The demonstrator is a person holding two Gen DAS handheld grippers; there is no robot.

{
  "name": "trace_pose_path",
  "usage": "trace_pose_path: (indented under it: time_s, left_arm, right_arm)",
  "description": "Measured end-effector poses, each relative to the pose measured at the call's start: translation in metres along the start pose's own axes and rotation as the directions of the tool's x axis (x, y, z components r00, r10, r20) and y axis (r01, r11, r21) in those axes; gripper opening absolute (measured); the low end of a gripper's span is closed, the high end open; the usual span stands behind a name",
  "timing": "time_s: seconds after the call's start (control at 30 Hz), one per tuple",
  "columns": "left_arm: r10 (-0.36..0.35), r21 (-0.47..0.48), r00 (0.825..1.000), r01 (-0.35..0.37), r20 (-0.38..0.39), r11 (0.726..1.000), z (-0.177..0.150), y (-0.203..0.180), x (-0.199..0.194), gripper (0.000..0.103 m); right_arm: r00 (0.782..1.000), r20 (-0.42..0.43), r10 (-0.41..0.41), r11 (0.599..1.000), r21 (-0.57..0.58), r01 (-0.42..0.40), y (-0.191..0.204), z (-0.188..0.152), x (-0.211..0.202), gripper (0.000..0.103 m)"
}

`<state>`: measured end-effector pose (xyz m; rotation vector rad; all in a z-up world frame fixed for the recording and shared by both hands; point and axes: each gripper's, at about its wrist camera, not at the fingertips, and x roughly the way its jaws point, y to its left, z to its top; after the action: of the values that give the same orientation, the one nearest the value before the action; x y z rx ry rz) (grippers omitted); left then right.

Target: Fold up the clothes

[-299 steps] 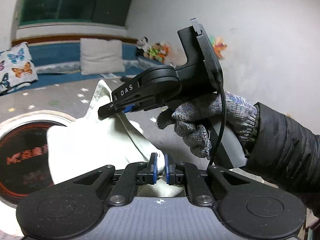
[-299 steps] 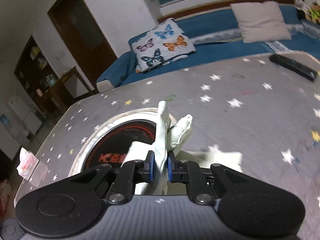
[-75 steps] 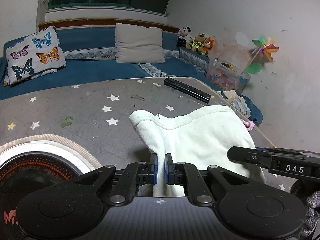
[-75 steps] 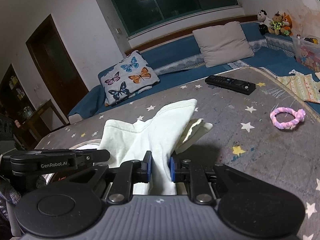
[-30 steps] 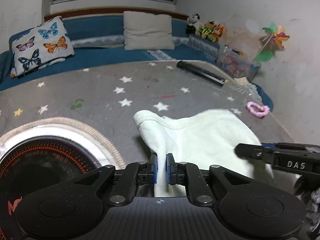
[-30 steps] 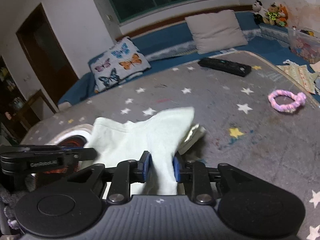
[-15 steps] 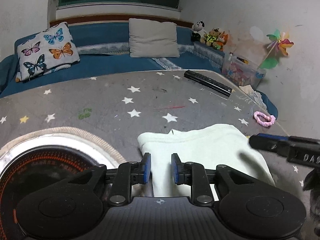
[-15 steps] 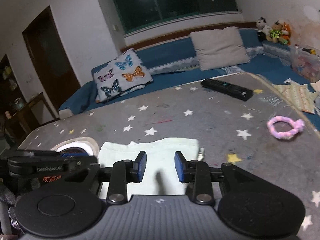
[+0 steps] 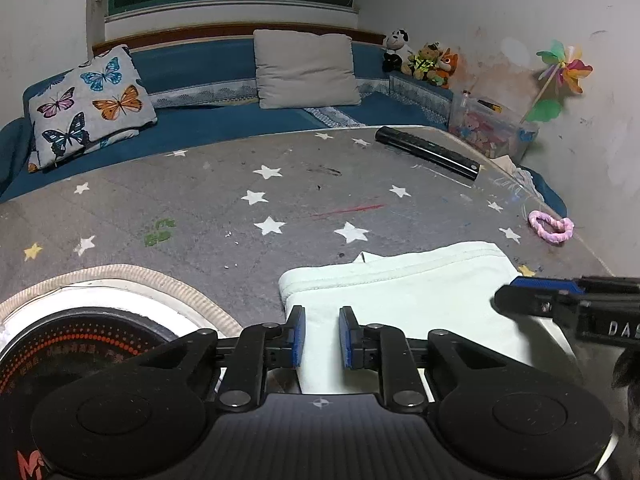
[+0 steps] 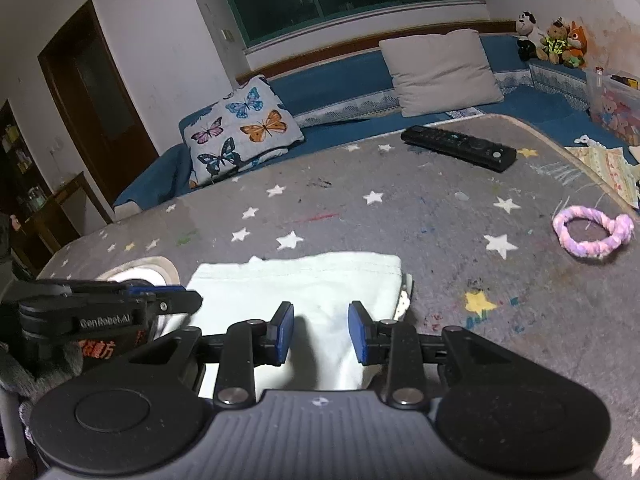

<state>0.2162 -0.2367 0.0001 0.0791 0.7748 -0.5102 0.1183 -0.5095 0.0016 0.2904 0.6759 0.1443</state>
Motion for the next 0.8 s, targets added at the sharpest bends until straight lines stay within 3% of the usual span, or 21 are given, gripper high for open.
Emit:
trace_pose_path:
  time_s: [0.3, 0.53, 0.7, 0.8]
  left_arm:
    - [-0.003, -0.006, 1.000, 0.003, -0.006, 1.000, -0.001, 0.000, -0.001, 0.021]
    - [-0.033, 0.015, 0.999, 0.033, -0.003, 0.999, -0.011, -0.008, -0.018, 0.021]
    - [-0.065, 0.044, 0.998, 0.065, -0.018, 0.997, -0.028, -0.017, -0.035, 0.021]
    - [-0.071, 0.061, 0.997, 0.073, -0.030, 0.995, -0.040, -0.020, -0.044, 0.021]
  right_arm:
    - [1.000, -0.012, 0.000, 1.000, 0.017, 0.000, -0.005, 0.008, 0.014, 0.030]
    - [0.999, -0.024, 0.046, 0.999, 0.010, -0.045, 0.004, 0.001, -0.020, 0.031]
    - [0.994, -0.054, 0.092, 0.995, 0.037, -0.091, 0.009, -0.021, -0.040, 0.031]
    - [0.994, -0.072, 0.079, 0.996, 0.047, -0.075, 0.009, -0.039, -0.049, 0.031]
